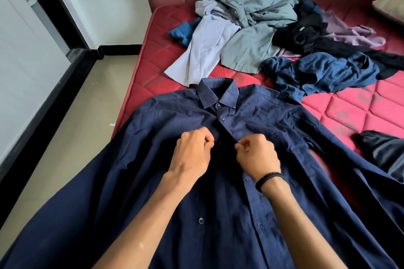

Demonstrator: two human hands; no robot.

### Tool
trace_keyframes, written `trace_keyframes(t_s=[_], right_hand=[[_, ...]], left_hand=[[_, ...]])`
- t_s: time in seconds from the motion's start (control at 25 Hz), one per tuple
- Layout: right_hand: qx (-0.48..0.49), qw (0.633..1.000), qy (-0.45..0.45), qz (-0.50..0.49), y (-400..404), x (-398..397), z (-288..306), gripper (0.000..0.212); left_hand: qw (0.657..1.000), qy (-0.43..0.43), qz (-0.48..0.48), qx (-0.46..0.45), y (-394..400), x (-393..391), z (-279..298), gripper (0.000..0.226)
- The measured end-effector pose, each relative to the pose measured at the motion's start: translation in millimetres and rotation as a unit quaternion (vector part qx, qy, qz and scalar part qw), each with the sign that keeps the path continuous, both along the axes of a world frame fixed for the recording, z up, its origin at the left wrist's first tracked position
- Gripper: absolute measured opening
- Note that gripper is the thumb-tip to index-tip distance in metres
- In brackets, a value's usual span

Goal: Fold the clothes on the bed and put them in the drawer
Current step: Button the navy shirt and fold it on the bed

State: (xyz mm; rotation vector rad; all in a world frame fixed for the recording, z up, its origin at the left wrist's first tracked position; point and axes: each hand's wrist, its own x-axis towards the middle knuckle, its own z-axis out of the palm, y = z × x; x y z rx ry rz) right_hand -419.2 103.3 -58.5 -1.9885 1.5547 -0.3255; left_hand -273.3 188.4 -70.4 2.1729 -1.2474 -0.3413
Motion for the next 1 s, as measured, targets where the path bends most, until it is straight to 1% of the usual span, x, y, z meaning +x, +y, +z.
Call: trace_keyframes(t_s=[0.04,0.12,0.2,0.24,0.28,0.32,0.36,0.4,0.44,0.48,0.6,0.68,1.0], right_hand=[[0.021,0.999,-0.021,-0.023,-4,-5,4,0.010],[0.023,0.998,-0.038,-0.037,-11,-13,11,0.013],[0.037,0.997,-0.069,-0.015,-17,-13,14,0.021],[0.067,0.992,-0.111,-0.005,-17,-9,14,0.025],[0.114,0.979,-0.171,-0.003,-16,-5,13,0.028],[0.171,0.956,-0.237,-0.009,-13,0,11,0.028],[0.219,0.932,-0.287,-0.015,-9,3,7,0.028],[0.253,0.914,-0.318,-0.014,-4,4,3,0.027],[0.269,0.906,-0.327,-0.010,-1,4,-2,0.026],[0.271,0.905,-0.326,-0.007,2,3,-8,0.025],[0.226,0.926,-0.303,-0.007,5,-1,-18,0.018],[0.204,0.932,-0.299,-0.007,6,0,-20,0.016],[0.171,0.935,-0.309,-0.016,13,2,-21,0.016]], left_hand=[[1.000,-0.003,0.008,-0.007,1,-1,5,0.012],[1.000,-0.010,0.014,-0.022,3,-3,14,0.011],[0.999,0.011,0.023,-0.032,3,-10,20,0.010],[0.998,0.038,0.031,-0.041,2,-14,22,0.011],[0.995,0.073,0.044,-0.052,1,-19,22,0.012],[0.990,0.114,0.059,-0.063,0,-25,21,0.013],[0.982,0.155,0.075,-0.074,-1,-29,19,0.013],[0.974,0.191,0.090,-0.083,-1,-33,16,0.012],[0.967,0.216,0.104,-0.089,-1,-37,12,0.011],[0.962,0.228,0.115,-0.092,-1,-39,8,0.010],[0.956,0.243,0.132,-0.099,1,-43,-4,0.010],[0.952,0.256,0.133,-0.107,2,-42,-8,0.010],[0.931,0.300,0.142,-0.149,5,-44,-14,0.010]])
